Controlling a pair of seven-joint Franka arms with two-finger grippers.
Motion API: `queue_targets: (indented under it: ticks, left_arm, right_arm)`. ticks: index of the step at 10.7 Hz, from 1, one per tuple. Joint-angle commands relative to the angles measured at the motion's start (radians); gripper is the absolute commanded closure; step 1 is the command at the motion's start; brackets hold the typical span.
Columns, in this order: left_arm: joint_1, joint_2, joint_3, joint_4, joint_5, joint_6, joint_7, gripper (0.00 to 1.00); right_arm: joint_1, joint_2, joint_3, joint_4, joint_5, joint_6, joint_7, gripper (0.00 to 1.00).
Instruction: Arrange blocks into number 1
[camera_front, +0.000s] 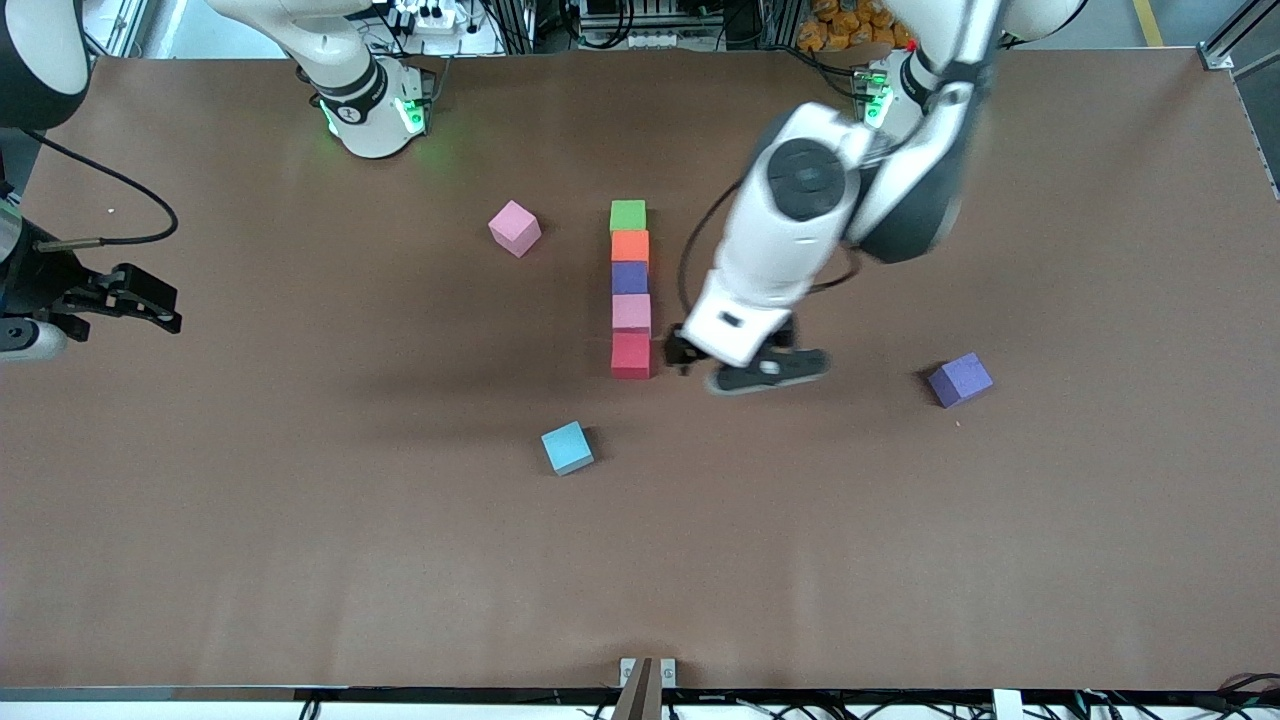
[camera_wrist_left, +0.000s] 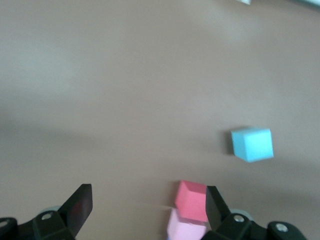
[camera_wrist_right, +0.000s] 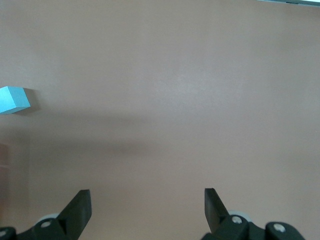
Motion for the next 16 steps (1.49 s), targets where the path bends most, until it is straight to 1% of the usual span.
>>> queue_targets:
  ticks: [1,2,3,5,7,8,9,10,11,12,13,14,15,16]
  left_arm:
    - [0.175,-0.129,-0.067,-0.034,0.060,-0.099,0.055,0.00]
    - [0.282,-0.162,-0.113,-0.034,0.062,-0.120,0.136,0.00]
    - [0.368,-0.195,-0.132,-0.035,0.062,-0.149,0.220,0.00]
    - [0.496,-0.248,-0.132,-0.035,0.062,-0.240,0.386,0.00]
    - [0.597,-0.288,-0.132,-0.032,0.065,-0.312,0.531,0.00]
    - [0.628,-0.310,-0.132,-0.032,0.065,-0.352,0.573,0.00]
    - [0.639,-0.328,-0.133,-0.034,0.082,-0.381,0.566,0.00]
    - [0.645,-0.350,-0.152,-0.035,0.128,-0.394,0.566,0.00]
    - [0.698,-0.373,-0.222,-0.035,0.174,-0.406,0.568,0.00]
    - [0.761,-0.397,-0.324,-0.040,0.208,-0.410,0.561,0.00]
    - [0.820,-0.420,-0.390,-0.058,0.214,-0.411,0.554,0.00]
    - [0.885,-0.442,-0.450,-0.086,0.214,-0.412,0.549,0.00]
    - [0.924,-0.453,-0.503,-0.103,0.216,-0.412,0.555,0.00]
    - [0.932,-0.453,-0.515,-0.106,0.223,-0.412,0.566,0.00]
  right_arm:
    - [-0.007,-0.004,0.008,0.008,-0.006,-0.013,0.001,0.00]
    - [-0.007,-0.004,0.010,0.009,-0.007,-0.013,0.001,0.00]
    - [-0.007,-0.003,0.010,0.011,-0.007,-0.015,0.003,0.00]
    - [-0.007,-0.003,0.010,0.012,-0.007,-0.016,0.003,0.00]
    - [-0.006,-0.003,0.008,0.011,-0.007,-0.016,0.003,0.00]
    - [-0.006,-0.003,0.008,0.011,-0.007,-0.016,0.003,0.00]
    - [-0.006,-0.003,0.008,0.011,-0.007,-0.016,0.003,0.00]
    - [-0.006,-0.003,0.008,0.011,-0.007,-0.016,0.003,0.00]
    - [-0.006,-0.003,0.008,0.011,-0.007,-0.016,0.003,0.00]
    - [-0.006,-0.003,0.008,0.011,-0.006,-0.016,0.003,0.00]
    - [-0.006,-0.003,0.008,0.011,-0.006,-0.016,0.003,0.00]
    - [-0.006,-0.003,0.008,0.011,-0.006,-0.016,0.003,0.00]
    - [-0.006,-0.003,0.008,0.011,-0.006,-0.016,0.002,0.00]
    - [-0.004,-0.004,0.008,0.011,-0.006,-0.016,0.001,0.00]
